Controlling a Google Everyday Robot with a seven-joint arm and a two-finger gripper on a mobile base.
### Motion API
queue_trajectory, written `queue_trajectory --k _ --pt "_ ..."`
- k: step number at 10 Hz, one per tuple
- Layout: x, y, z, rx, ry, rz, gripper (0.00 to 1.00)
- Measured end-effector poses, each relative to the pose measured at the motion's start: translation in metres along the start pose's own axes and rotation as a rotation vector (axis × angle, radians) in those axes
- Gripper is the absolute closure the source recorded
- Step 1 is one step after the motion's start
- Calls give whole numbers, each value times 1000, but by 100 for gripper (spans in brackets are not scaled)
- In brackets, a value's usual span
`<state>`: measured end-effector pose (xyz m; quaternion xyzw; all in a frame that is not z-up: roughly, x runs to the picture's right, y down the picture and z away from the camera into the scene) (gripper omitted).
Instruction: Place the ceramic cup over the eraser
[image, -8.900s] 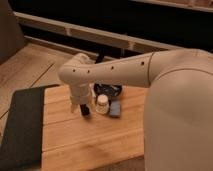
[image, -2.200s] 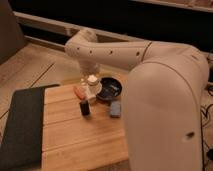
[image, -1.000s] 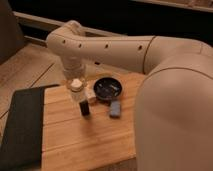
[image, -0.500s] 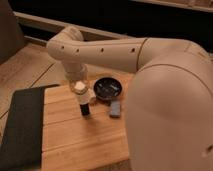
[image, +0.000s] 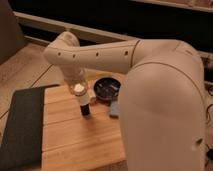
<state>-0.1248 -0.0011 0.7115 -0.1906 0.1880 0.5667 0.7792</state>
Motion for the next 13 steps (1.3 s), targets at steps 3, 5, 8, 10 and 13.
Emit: queue_trajectory --k 3,5,8,10,13 --pt "0 0 1 0 1 0 100" --pt "0 -1 2 7 -1 -10 100" --pt "-9 6 10 15 -44 -59 100" --pt "-8 9 13 12 -55 -71 100" --pt "-1 11 19 3 -53 -58 100"
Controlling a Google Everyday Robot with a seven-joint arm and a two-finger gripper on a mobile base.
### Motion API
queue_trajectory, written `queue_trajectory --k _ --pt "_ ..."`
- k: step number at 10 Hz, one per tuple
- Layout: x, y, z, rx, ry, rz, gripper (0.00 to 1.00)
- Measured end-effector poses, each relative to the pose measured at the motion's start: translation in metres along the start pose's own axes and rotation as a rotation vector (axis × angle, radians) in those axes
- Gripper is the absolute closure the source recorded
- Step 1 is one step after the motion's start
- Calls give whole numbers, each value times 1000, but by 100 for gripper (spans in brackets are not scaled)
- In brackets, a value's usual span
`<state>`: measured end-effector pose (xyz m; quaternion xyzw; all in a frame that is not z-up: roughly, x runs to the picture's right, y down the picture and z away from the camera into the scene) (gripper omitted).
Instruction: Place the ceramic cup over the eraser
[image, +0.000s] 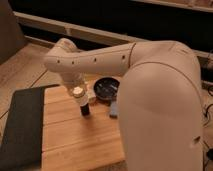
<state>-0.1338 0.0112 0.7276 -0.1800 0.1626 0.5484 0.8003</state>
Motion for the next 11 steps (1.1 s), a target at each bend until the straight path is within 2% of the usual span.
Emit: queue_trajectory --k 5,9,11 --pt "5 -5 12 -17 5 27 100" --pt "0 -2 37 -62 11 28 100" --pt "-2 -2 59 -85 27 19 100"
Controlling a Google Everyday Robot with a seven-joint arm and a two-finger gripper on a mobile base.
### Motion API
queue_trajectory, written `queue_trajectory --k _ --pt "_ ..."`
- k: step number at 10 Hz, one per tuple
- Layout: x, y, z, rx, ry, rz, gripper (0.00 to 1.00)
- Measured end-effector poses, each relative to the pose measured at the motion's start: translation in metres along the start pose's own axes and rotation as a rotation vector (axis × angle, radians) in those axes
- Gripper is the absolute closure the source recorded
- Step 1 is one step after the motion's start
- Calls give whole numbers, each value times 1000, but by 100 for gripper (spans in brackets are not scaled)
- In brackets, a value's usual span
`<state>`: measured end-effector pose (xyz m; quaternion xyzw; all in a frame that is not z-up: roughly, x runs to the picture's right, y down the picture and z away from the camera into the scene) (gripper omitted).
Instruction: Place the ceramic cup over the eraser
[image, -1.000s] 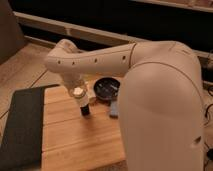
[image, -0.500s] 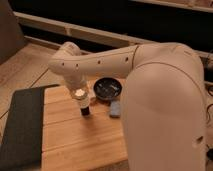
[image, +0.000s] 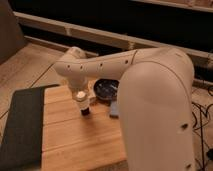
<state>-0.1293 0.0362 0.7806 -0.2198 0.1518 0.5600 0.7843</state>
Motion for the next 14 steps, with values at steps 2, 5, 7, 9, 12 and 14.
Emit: queue_trajectory --k 2,5,7,9,12,14 --pt "2 -3 19 0 30 -12 100" --pt "6 1 33 -18 59 -14 100" --pt "10 3 38 -22 72 -17 100" --pt "17 5 44 -20 98 -23 100" --pt "27 0 53 1 144 -20 100" --pt "26 -5 54 7 149 -1 100"
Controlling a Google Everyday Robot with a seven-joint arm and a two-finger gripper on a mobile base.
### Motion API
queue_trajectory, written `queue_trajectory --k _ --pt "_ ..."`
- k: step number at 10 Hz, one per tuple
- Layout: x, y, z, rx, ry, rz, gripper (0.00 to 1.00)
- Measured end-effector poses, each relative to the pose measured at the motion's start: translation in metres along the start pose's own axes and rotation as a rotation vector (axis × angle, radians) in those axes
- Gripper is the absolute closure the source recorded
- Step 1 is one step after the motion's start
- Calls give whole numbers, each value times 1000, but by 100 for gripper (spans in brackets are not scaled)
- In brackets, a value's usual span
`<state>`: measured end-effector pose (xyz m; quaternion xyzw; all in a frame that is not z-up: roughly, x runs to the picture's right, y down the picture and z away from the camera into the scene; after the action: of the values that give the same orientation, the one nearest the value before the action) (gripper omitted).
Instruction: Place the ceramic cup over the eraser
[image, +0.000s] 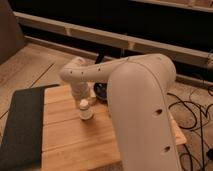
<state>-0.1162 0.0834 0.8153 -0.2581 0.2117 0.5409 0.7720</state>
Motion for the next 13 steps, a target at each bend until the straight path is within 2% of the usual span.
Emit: queue_trajectory --k 2,3,4,5,7,8,10,11,13 --pt "-1 -5 1 6 5 16 99" --pt "0 -5 3 10 12 15 95" --pt "1 -4 5 15 23 4 87" --pt "2 1 9 29 41 -29 73" --pt "2 3 13 41 59 -50 55" --pt "0 4 14 41 61 -54 43" --pt "-2 7 15 36 63 -56 25" --pt "-3 8 15 33 62 -56 21" --pt "-4 7 16 32 64 -55 21"
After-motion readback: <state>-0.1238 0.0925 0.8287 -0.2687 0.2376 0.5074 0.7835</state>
